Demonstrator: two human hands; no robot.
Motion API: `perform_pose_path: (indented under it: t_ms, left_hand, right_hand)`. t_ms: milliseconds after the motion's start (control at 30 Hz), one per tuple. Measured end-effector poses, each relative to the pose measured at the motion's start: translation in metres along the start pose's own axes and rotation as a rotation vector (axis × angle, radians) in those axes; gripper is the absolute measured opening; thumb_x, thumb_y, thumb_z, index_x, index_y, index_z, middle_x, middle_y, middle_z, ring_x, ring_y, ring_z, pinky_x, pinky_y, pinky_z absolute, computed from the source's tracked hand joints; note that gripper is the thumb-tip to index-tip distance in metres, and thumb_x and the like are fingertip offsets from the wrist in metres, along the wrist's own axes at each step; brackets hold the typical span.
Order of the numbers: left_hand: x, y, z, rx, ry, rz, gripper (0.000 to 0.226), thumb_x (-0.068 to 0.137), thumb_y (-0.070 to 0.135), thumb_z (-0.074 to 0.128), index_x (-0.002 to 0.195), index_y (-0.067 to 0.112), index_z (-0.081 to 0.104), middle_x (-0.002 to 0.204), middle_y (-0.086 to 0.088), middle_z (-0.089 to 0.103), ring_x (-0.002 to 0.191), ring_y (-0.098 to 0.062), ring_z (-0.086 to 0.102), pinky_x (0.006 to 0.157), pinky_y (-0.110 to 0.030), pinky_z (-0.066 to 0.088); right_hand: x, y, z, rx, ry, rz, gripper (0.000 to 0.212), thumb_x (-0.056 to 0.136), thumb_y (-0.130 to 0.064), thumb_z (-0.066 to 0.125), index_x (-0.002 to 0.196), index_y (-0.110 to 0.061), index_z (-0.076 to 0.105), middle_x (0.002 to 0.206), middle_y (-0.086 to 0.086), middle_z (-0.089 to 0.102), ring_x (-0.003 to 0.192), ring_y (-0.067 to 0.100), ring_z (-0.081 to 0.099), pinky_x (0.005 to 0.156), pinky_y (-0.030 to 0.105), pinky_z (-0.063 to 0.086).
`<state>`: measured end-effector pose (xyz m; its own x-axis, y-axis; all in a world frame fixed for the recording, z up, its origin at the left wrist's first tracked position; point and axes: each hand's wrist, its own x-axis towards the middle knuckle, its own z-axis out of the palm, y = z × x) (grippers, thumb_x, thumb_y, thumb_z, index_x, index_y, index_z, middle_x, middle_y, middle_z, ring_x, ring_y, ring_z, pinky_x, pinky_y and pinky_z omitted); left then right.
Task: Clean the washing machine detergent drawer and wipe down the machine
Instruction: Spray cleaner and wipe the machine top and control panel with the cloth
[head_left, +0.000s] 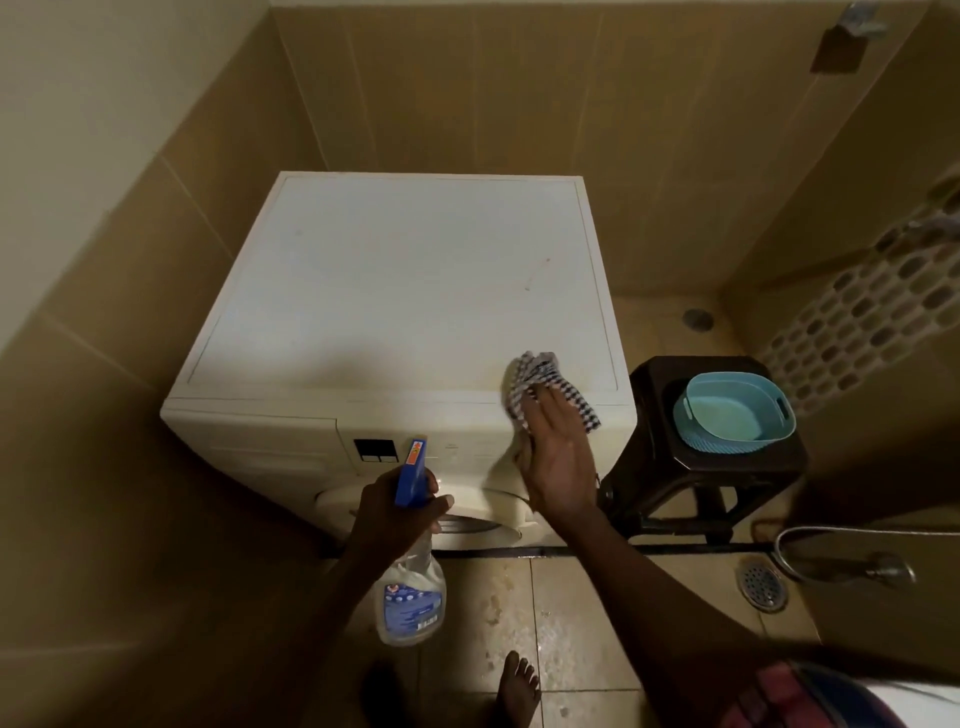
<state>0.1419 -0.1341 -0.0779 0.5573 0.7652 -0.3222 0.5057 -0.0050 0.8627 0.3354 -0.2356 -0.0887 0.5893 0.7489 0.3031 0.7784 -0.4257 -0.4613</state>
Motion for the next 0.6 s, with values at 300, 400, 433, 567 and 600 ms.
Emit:
perform_pose_path:
  t_ms: [300,400,433,567,600]
  left_hand:
    - [-0.023,-0.023,-0.019,-0.036,0.026,0.024,0.024,0.080,0.010,0.080,0.093,0.016,0.062,0.067,-0.007,0.071,0.055,-0.018,0.071,0.062,-0.029,0.060]
    - [-0.032,-0.033,-0.037,-0.135,0.039,-0.011,0.025,0.079,0.006,0.079,0.094,0.015,0.061,0.070,-0.009,0.068,0.055,-0.019,0.068,0.062,-0.033,0.060]
    - [-0.034,-0.038,-0.044,-0.152,0.042,-0.009,0.024,0.079,0.006,0.079,0.093,0.011,0.060,0.070,-0.010,0.067,0.055,-0.020,0.068,0.064,-0.037,0.060]
    - [-0.041,-0.055,-0.077,-0.221,0.098,-0.042,0.041,0.067,0.030,0.084,0.093,0.011,0.059,0.075,-0.020,0.068,0.064,-0.035,0.069,0.072,-0.046,0.060]
    - [-0.041,-0.058,-0.085,-0.219,0.103,-0.051,0.047,0.062,0.038,0.083,0.094,0.012,0.060,0.078,-0.022,0.068,0.068,-0.039,0.069,0.074,-0.047,0.060]
  right_hand:
    - [0.028,-0.003,-0.041,0.328,0.240,0.606,0.027,0.098,-0.012,0.043,0.121,-0.008,0.057,0.116,0.013,0.063,0.109,0.029,0.057,0.085,0.034,0.044]
    - [0.033,-0.012,-0.049,0.588,0.386,0.788,0.033,0.101,-0.022,0.041,0.131,-0.013,0.053,0.126,0.011,0.059,0.114,0.028,0.055,0.093,0.038,0.046]
    - [0.034,-0.015,-0.051,0.696,0.427,0.853,0.034,0.101,-0.025,0.040,0.132,-0.016,0.052,0.128,0.008,0.058,0.114,0.025,0.054,0.092,0.036,0.046]
    - [0.028,-0.038,-0.045,1.088,0.405,1.046,0.035,0.099,-0.027,0.044,0.130,-0.015,0.053,0.129,0.009,0.059,0.105,0.022,0.060,0.088,0.040,0.054]
    - [0.023,-0.048,-0.040,1.231,0.359,1.069,0.036,0.099,-0.028,0.045,0.131,-0.013,0.052,0.128,0.011,0.061,0.102,0.024,0.062,0.080,0.039,0.056]
